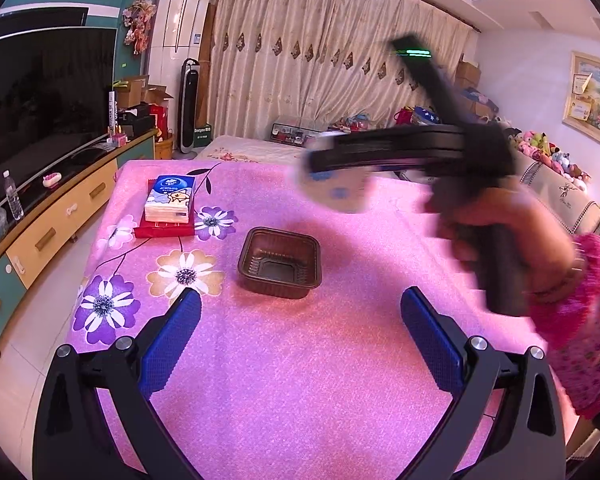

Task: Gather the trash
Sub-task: 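Grasp the upside-down white paper bowl with the right gripper and lift, then carry the white bowl over the yellow bin and open the right gripper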

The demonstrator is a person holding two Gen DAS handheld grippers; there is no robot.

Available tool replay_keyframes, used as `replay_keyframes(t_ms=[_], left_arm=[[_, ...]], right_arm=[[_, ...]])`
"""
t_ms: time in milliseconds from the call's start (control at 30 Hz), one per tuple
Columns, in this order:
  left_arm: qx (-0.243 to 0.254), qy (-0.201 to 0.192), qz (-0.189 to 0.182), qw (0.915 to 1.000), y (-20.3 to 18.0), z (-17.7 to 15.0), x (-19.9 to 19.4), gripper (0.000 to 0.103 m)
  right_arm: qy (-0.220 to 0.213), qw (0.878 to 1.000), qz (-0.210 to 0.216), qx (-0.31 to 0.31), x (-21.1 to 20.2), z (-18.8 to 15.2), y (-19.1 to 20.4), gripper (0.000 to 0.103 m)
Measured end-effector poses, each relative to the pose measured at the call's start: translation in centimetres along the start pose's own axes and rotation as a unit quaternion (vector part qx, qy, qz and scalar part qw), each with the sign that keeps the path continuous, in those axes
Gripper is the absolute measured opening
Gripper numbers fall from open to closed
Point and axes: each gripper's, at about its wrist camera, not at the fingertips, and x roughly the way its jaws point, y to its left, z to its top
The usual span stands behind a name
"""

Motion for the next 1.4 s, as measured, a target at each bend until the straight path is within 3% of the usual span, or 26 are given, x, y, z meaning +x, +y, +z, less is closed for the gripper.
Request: replay_keyframes(t_ms=[167,267,400,467,567,700,800,933,1400], left_arm=[[-0.009,0.000,-0.010,0.9999,0.3,0.0,0.0,0.098],[-0.013,0.000,-0.011,0.9999,0.4,0.0,0.0,0.098],[-0.012,0.003,-0.003,0.9999,0.4,0.0,0.3,0.098],[-0.011,0.004,0.001,0.9999,0.4,0.0,0.4,0.098],[-0.008,0.010,0.004,0.9999,0.3,0.0,0.8,0.098],[-0.002,0.025,0.005,0.9997,-0.2,0.0,1.4,0.098],[0.014,0.039,0.009,0.9991,-1.0,0.3,1.9,0.098],[0.032,0.058,0.007,0.9978,-1.7,1.1,3.0,0.098],[0.055,0.121,0.016,0.9910,-0.3,3.0,9.6,0.098]], right_arm=[[-0.031,0.997,-0.037,0.061,-7.4,-5.2,-6.7,0.076],[-0.044,0.987,-0.085,0.128,-11.9,-9.5,-12.7,0.076],[-0.046,0.960,-0.176,0.213,-16.6,-16.1,-21.2,0.076],[-0.035,0.939,-0.230,0.253,-18.0,-19.7,-25.2,0.076],[0.000,0.911,-0.275,0.308,-18.5,-24.9,-30.5,0.076],[0.049,0.889,-0.303,0.339,-16.4,-29.5,-34.4,0.076],[0.070,0.880,-0.300,0.360,-14.8,-31.4,-35.9,0.076],[0.067,0.880,-0.305,0.358,-14.4,-31.7,-35.3,0.084],[0.021,0.901,-0.291,0.320,-17.3,-29.6,-32.9,0.084]])
